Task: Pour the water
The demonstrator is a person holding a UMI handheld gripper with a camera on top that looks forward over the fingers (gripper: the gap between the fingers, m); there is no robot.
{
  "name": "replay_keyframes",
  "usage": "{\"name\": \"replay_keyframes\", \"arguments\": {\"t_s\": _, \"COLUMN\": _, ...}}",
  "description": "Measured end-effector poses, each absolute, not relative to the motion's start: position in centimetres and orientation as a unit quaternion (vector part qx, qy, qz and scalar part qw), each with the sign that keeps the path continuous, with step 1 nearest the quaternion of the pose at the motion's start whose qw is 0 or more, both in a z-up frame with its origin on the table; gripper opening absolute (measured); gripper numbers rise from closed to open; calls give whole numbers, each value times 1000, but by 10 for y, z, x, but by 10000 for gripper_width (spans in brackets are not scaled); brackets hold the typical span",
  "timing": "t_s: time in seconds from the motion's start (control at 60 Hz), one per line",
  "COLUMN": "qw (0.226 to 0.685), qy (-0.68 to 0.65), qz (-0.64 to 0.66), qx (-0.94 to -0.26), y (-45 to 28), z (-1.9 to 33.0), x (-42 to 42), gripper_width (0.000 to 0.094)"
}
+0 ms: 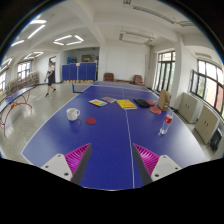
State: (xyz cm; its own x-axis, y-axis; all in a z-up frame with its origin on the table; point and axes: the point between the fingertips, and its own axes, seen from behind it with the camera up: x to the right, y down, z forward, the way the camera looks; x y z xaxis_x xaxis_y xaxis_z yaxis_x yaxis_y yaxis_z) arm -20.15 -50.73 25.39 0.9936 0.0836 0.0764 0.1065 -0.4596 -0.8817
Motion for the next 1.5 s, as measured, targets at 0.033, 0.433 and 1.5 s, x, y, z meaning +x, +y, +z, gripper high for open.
{"name": "replay_keyframes", "arguments": {"t_s": 0.033, "qw": 511, "qy": -48, "qz": -19, "qx": -858, "y": -525, "z": 258, "x": -212, "gripper_width": 852}}
{"name": "replay_keyframes", "arguments": {"t_s": 0.433, "qw": 514, "qy": 2, "qz": -95, "qx": -853, "y": -320, "z": 131, "x": 103, "gripper_width": 855}}
{"name": "replay_keyframes", "arguments": {"t_s": 1.5, "qw": 634, "qy": 31, "qz": -99, "qx": -766, "y": -49, "z": 126, "x": 228, "gripper_width": 320}}
